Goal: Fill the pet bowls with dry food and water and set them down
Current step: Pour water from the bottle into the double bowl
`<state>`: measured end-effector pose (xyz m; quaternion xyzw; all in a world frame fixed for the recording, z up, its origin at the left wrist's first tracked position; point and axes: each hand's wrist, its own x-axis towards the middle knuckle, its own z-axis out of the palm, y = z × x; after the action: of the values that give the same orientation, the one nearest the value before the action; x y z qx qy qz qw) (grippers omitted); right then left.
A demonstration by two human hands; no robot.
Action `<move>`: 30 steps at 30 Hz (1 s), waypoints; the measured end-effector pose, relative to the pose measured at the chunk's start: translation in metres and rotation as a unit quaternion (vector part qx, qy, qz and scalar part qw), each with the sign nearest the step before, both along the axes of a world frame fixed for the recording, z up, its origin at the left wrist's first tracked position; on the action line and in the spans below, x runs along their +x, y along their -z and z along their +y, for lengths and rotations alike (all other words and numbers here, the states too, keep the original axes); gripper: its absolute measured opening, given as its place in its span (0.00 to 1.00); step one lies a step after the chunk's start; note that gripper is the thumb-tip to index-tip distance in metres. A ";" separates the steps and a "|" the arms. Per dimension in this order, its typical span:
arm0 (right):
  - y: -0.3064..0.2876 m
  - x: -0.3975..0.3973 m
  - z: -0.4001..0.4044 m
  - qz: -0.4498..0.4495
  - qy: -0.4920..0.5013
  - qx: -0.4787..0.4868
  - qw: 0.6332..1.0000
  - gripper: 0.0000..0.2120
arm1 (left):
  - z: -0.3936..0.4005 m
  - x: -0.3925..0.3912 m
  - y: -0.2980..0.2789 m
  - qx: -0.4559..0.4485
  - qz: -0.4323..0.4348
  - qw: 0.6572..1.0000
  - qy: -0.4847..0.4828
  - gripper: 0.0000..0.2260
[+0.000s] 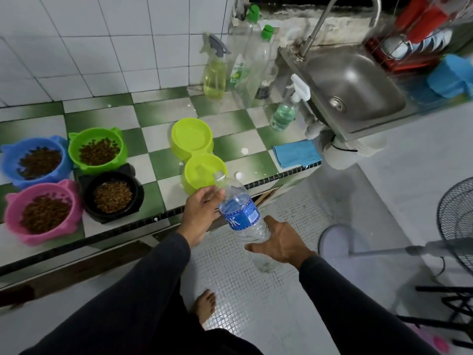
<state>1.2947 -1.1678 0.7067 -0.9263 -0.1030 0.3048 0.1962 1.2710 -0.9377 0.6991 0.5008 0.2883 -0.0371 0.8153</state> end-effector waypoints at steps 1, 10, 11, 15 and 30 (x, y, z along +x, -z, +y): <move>0.001 0.001 0.000 0.004 -0.001 -0.002 1.000 0.35 | 0.000 0.001 0.002 -0.002 0.002 1.000 -0.001 0.26; 0.006 0.013 0.002 0.020 -0.018 -0.035 0.999 0.36 | 0.004 0.008 0.013 -0.024 0.016 1.000 0.000 0.16; 0.007 0.013 0.003 0.020 -0.022 -0.043 0.999 0.36 | 0.005 0.008 0.014 -0.024 0.018 1.000 0.000 0.16; 0.008 0.015 0.006 0.024 -0.029 -0.057 0.998 0.36 | 0.006 0.010 0.018 -0.030 0.028 0.999 -0.003 0.16; 0.001 0.019 0.012 0.024 -0.045 -0.054 0.997 0.33 | 0.012 0.012 0.017 -0.032 0.048 0.998 -0.012 0.16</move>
<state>1.3139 -1.1554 0.7058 -0.9225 -0.1236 0.3402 0.1340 1.2830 -0.9257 0.6821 0.4686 0.3316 -0.0607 0.8166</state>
